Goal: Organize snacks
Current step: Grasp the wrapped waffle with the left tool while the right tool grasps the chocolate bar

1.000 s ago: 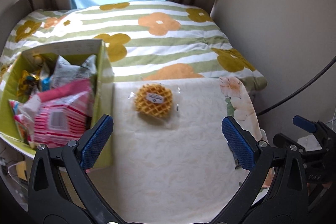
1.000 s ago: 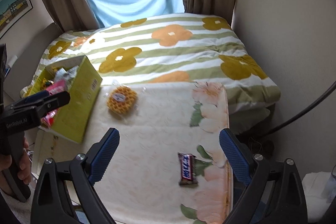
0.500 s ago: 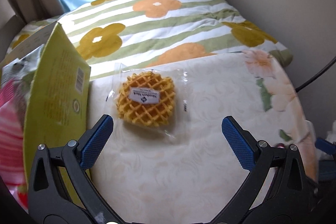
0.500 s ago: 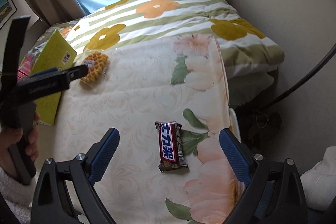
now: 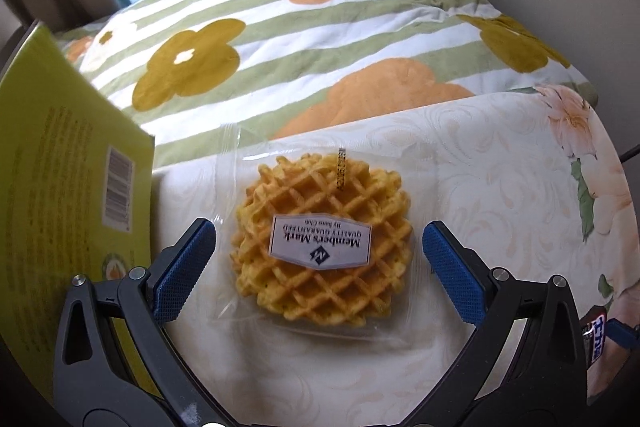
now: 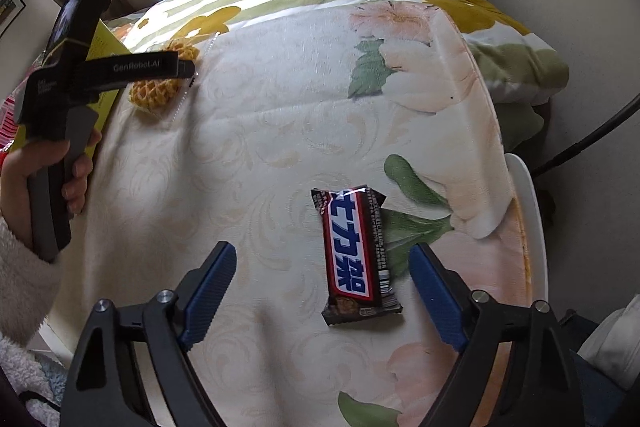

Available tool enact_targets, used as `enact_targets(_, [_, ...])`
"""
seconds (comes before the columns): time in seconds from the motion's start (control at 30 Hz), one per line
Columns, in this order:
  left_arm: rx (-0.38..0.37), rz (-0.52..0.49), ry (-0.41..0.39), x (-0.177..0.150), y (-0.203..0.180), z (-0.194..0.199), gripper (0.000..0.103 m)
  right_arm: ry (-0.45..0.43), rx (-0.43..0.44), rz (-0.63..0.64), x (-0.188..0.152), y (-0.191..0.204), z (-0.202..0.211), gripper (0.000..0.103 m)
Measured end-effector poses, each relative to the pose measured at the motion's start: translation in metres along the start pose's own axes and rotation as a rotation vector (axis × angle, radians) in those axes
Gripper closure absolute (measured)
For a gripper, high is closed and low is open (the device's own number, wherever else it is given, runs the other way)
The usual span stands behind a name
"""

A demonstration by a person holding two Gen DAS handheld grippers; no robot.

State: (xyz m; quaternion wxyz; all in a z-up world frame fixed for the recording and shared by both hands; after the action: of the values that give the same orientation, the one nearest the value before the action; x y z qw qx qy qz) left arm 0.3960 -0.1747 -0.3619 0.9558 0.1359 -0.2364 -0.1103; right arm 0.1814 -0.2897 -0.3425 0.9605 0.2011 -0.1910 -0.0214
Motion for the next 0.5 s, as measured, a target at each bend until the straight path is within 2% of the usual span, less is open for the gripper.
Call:
enact_targets(0.1, [0.007, -0.052, -0.009, 0.0032, -0.0064, -0.0038, 0.0, 0.003, -0.013, 0.003, -0.0026, -0.0004, -0.0035, 0.018])
enact_targets(0.27, [-0.014, -0.068, -0.034, 0.0037, -0.0073, -0.0053, 0.0, -0.003, -0.056, 0.036, -0.0036, 0.0014, -0.0055, 0.021])
enact_targets(0.5, [-0.055, -0.06, -0.011, 0.0025, -0.0047, -0.0082, 0.0, -0.028, -0.093, 0.037, 0.0001, -0.003, -0.0015, 0.041])
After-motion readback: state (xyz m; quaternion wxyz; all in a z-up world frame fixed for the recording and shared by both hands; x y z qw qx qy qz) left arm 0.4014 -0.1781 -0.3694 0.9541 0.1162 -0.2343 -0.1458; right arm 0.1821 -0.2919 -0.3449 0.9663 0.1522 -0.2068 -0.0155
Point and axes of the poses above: each gripper's, at about its wrist camera, not at the fingertips, and z roughly against the way its jaws point, y to its left, x to its top, the point moved 7 cm from there along -z, roughly the way its jaws point, and after that the axes turned 15 degrees about x, right-handed, at the moved point
